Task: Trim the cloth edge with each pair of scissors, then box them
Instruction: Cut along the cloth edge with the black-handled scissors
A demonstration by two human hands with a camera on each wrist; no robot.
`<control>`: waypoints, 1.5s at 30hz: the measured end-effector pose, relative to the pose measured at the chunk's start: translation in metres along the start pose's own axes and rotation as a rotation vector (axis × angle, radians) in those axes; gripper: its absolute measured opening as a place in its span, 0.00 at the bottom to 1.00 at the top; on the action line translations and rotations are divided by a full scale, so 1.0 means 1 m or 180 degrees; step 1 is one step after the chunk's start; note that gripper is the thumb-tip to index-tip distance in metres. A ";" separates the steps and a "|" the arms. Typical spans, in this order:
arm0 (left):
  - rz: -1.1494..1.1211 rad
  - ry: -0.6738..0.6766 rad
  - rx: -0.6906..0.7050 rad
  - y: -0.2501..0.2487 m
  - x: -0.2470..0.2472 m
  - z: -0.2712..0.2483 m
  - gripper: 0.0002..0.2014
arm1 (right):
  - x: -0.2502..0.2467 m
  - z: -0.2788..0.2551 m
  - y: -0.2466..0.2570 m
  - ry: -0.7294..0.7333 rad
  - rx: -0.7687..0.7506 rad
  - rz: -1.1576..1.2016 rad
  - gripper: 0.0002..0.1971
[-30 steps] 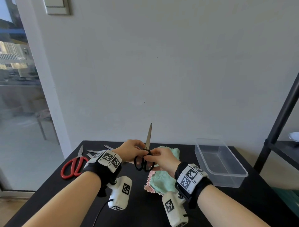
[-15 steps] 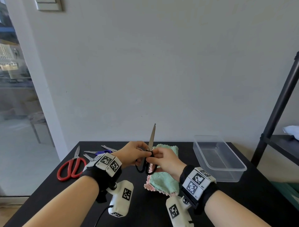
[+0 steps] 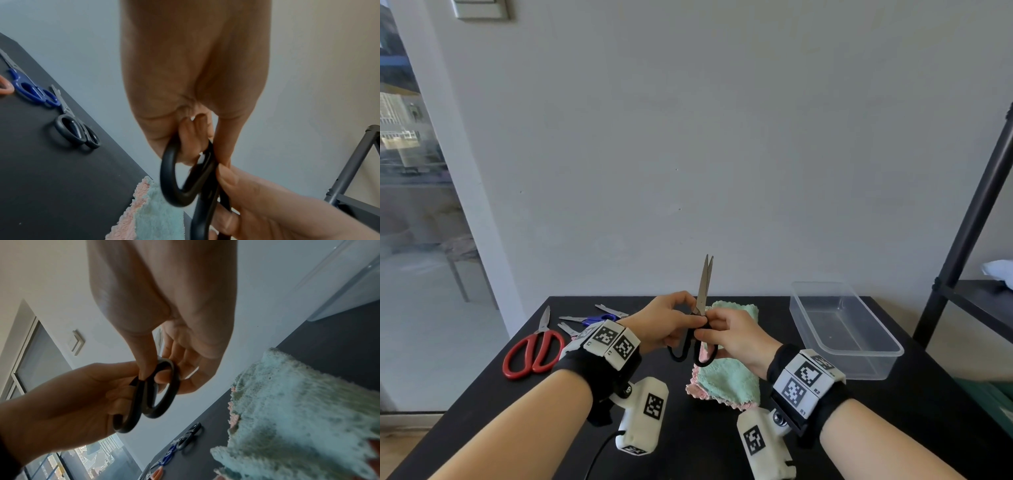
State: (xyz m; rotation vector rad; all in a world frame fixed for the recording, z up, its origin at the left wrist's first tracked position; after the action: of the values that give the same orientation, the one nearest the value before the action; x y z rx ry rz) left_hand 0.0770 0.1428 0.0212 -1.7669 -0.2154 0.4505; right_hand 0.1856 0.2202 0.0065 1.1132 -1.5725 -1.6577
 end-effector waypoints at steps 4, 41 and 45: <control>0.0095 -0.0071 0.0009 0.001 -0.004 0.000 0.07 | 0.001 0.003 0.001 0.0107 -0.0028 -0.0084 0.09; 0.0853 -0.0513 -0.0248 0.017 -0.058 -0.023 0.08 | 0.008 0.000 -0.041 0.0500 0.0766 -0.2770 0.13; 0.0816 -0.0477 -0.0204 0.015 -0.054 -0.020 0.07 | 0.008 0.003 -0.045 0.0513 0.0836 -0.2620 0.23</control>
State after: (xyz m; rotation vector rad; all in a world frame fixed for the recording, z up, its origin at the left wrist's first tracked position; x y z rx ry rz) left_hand 0.0351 0.1010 0.0205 -1.8328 -0.1092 0.7697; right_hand 0.1854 0.2205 -0.0393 2.1835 -1.3229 -1.7892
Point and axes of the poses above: each hand's wrist, its own z-axis towards the middle knuckle, its own x-axis out of the palm, y = z × x, the point moved 5 cm from there along z, towards the middle knuckle
